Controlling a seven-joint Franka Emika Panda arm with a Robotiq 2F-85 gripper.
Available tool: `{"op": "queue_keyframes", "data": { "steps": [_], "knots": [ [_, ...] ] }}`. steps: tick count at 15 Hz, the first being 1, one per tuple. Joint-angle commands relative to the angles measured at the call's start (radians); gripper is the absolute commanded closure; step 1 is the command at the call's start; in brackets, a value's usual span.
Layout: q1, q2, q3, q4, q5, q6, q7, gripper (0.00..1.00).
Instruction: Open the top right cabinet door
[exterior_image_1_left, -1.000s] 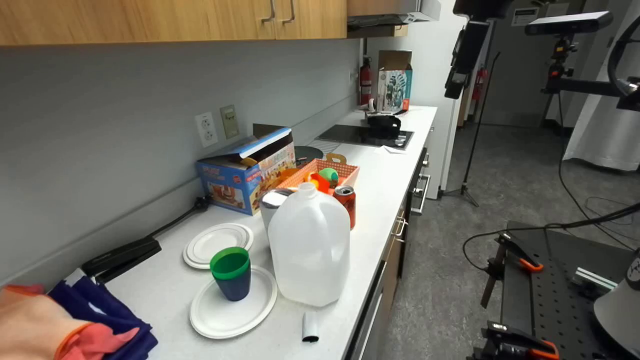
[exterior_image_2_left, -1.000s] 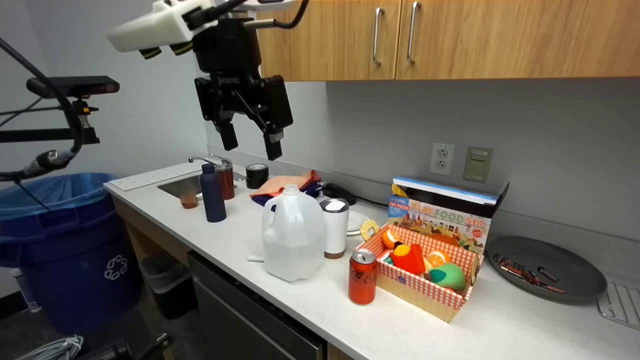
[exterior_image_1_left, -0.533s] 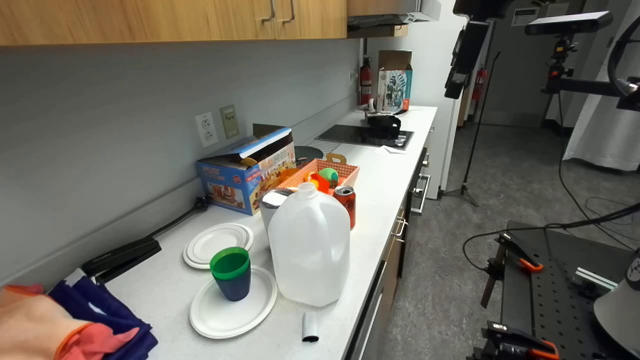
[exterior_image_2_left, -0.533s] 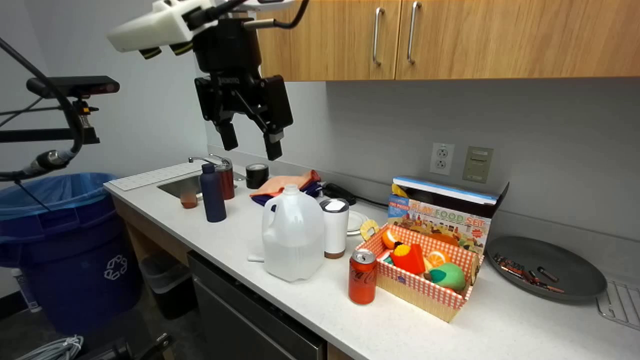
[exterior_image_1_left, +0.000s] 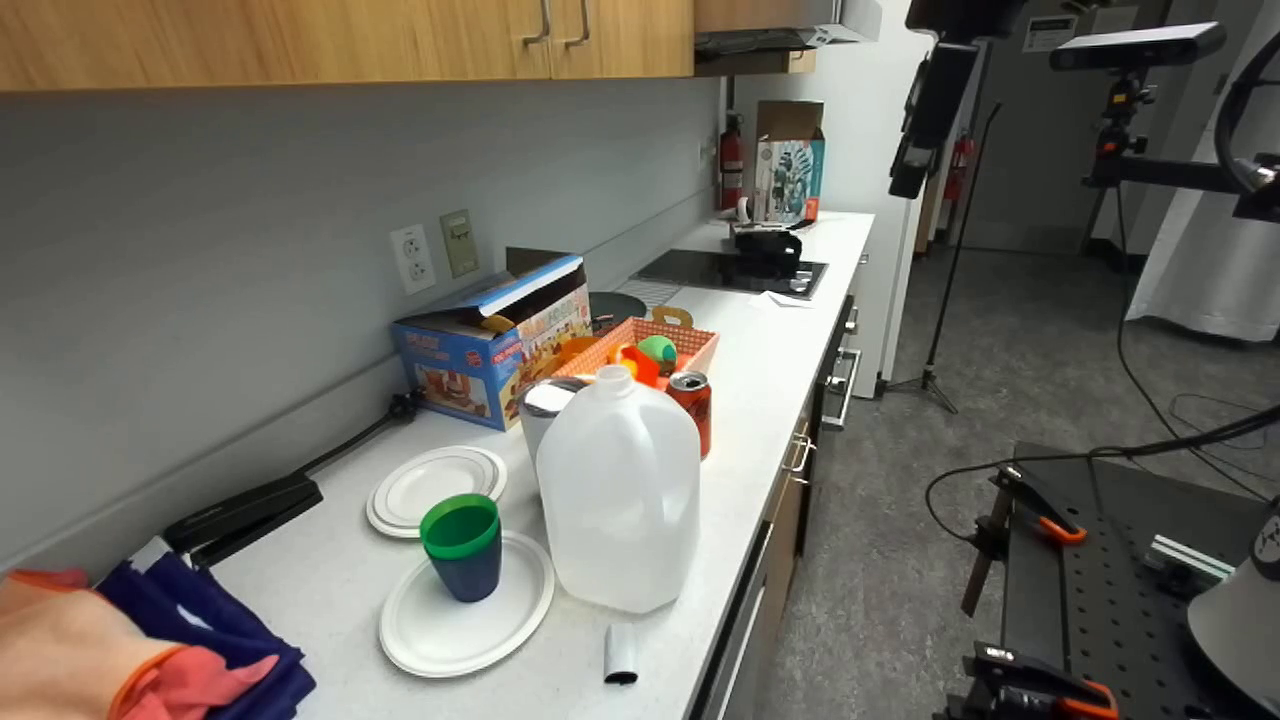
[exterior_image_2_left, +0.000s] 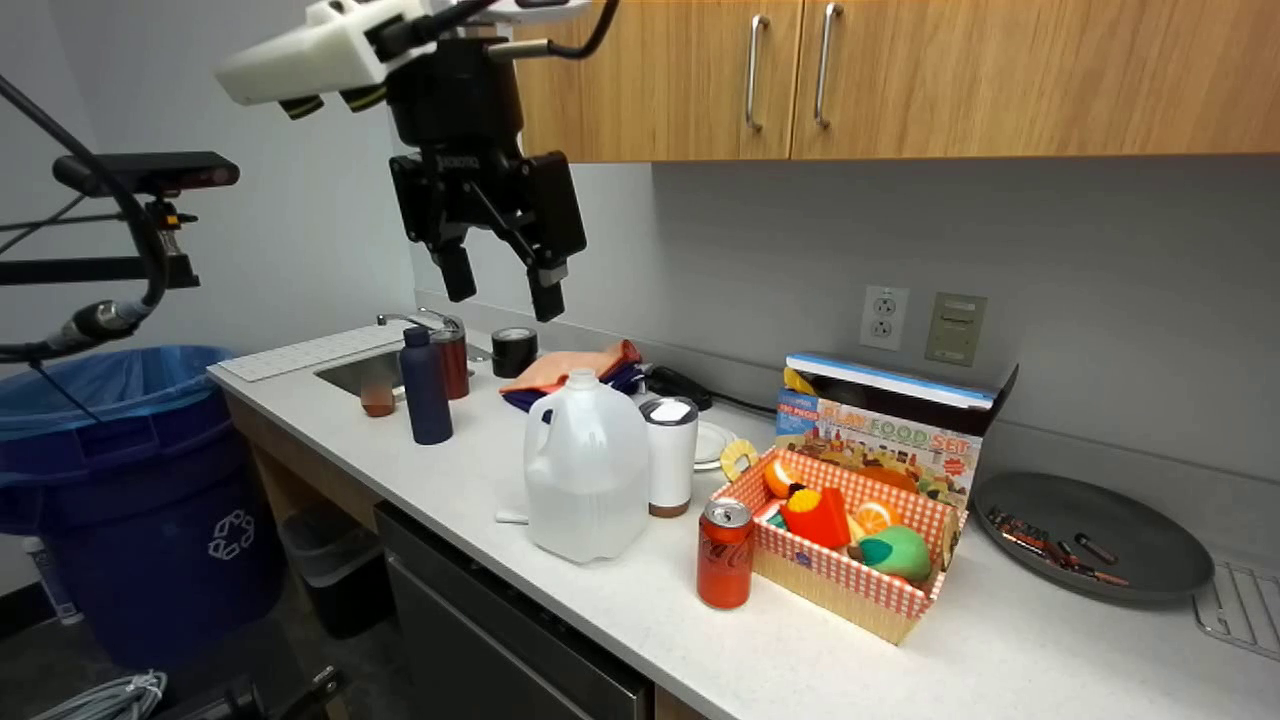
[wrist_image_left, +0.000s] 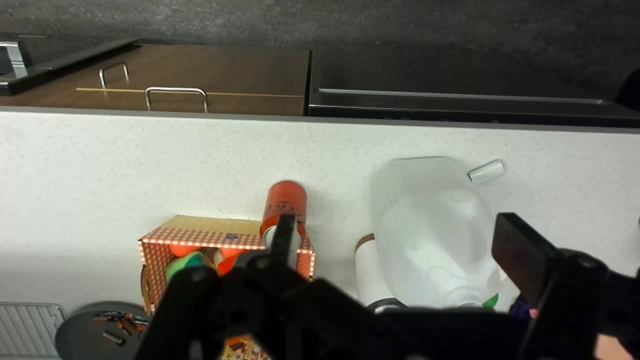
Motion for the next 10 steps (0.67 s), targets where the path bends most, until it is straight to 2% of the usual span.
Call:
{"op": "queue_keyframes", "data": {
  "steps": [1,10],
  "knots": [
    [0.000,-0.001,0.001,-0.002,-0.024,0.014,-0.002,0.00],
    [0.002,-0.005,-0.001,-0.017,-0.107,0.112,-0.020,0.00]
  ]
}}
